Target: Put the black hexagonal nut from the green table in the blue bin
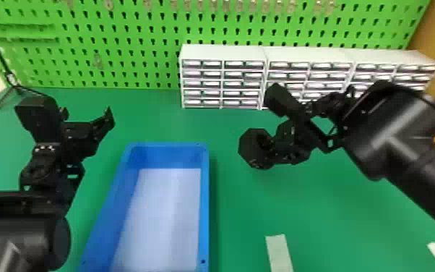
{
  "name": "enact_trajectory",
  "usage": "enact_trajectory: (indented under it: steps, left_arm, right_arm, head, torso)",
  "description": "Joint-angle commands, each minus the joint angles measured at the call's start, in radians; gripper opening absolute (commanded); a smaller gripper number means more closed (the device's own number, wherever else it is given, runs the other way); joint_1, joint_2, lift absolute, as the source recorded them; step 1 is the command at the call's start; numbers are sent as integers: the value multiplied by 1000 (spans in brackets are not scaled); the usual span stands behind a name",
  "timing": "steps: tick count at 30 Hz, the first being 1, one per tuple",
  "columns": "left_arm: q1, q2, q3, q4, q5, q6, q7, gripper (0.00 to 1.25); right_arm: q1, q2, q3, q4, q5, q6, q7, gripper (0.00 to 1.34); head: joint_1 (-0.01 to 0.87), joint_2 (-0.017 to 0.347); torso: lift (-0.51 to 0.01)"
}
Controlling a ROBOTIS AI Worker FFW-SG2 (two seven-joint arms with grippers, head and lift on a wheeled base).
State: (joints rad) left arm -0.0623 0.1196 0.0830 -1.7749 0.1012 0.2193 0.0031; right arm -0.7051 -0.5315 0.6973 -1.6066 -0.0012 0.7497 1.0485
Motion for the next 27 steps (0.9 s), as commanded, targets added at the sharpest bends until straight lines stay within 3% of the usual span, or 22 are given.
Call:
enact_trajectory:
  steps: [1,10,16,22,27]
  left_arm:
    - [-1,0,0,0,0,0,0,970]
    - [-1,0,-2,0,2,-2,0,970]
    - [-2,0,-2,0,0,-2,0,970]
    - [-2,0,-3,0,-2,-2,0,970]
    - [1,0,1,0,-2,-5,0,970]
  right_arm:
    - [6,-1,-50,4,-91,0,-1,350]
    - [6,31,-107,-13,-270,-33,-30,350]
    - [-10,82,-130,-27,-335,-53,-59,350]
    - [-48,142,-90,-52,-312,-56,-65,350]
    - [-102,180,18,-59,-260,-58,-64,350]
  head:
    - [686,28]
    - [686,28]
    - [686,28]
    - [686,28]
    - [686,28]
  torso:
    - [-96]
    - [-96]
    - [-96]
    - [-96]
    - [-96]
